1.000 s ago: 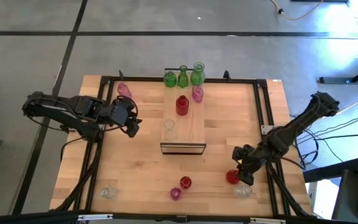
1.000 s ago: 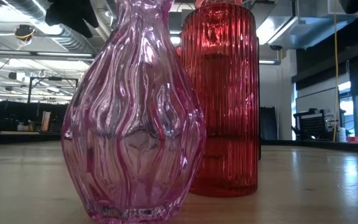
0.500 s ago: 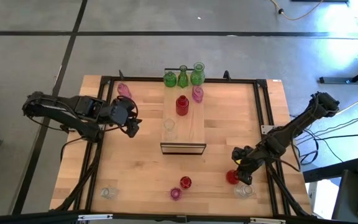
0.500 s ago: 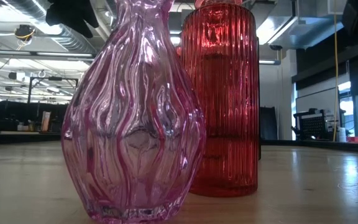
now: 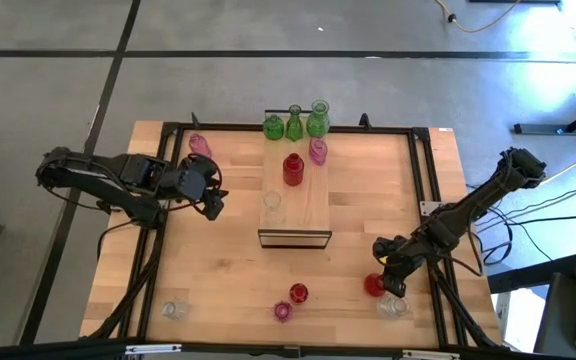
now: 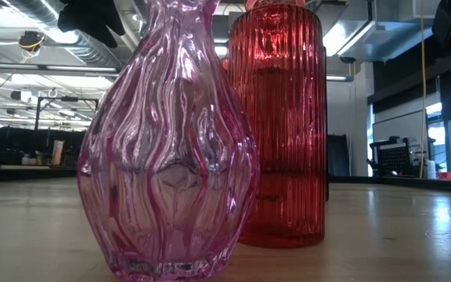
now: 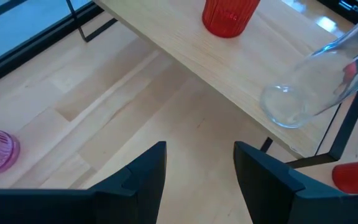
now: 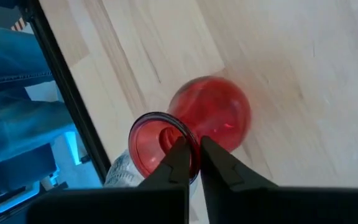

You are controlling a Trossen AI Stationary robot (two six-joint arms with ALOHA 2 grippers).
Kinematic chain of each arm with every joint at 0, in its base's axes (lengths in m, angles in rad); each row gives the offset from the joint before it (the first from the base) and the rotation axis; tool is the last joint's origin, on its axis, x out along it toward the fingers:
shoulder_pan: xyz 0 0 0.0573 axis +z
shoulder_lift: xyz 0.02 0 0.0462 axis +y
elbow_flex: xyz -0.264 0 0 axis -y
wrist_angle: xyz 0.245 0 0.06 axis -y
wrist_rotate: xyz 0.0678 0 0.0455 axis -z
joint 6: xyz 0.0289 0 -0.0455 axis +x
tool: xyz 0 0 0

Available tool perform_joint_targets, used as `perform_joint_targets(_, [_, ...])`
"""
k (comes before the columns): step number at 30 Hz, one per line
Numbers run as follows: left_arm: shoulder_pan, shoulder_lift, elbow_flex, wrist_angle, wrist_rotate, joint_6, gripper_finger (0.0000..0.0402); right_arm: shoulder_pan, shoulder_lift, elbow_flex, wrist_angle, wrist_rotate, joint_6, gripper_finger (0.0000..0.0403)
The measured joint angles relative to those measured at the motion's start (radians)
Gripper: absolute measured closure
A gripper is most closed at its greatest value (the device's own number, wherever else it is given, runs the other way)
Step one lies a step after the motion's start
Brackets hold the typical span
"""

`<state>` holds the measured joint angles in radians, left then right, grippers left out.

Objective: Sort vases onto shelf
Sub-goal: Put the right red vase on the shelf aligned with the other red vase

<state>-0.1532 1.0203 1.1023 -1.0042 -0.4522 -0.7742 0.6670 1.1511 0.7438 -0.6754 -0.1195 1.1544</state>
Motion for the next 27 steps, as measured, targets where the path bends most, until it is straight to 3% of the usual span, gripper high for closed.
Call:
perform_joint_targets(5, [0.000, 0.000, 0.000, 0.000, -0.007, 0.000, 0.0221, -0.005, 0.000, 0.039, -0.014, -0.010, 0.001, 0.0397])
perform_joint_targets(11, [0.000, 0.000, 0.000, 0.006, -0.010, 0.000, 0.0221, -0.098, 0.000, 0.152, -0.146, -0.037, -0.098, 0.0400])
perform_joint_targets(22, [0.000, 0.000, 0.000, 0.015, -0.010, 0.000, 0.0221, -0.387, -0.001, 0.450, -0.454, -0.042, -0.379, 0.0402])
perform_joint_targets(27, [0.000, 0.000, 0.000, 0.027, -0.010, 0.000, 0.0221, -0.566, -0.002, 0.581, -0.505, -0.053, -0.455, 0.0402])
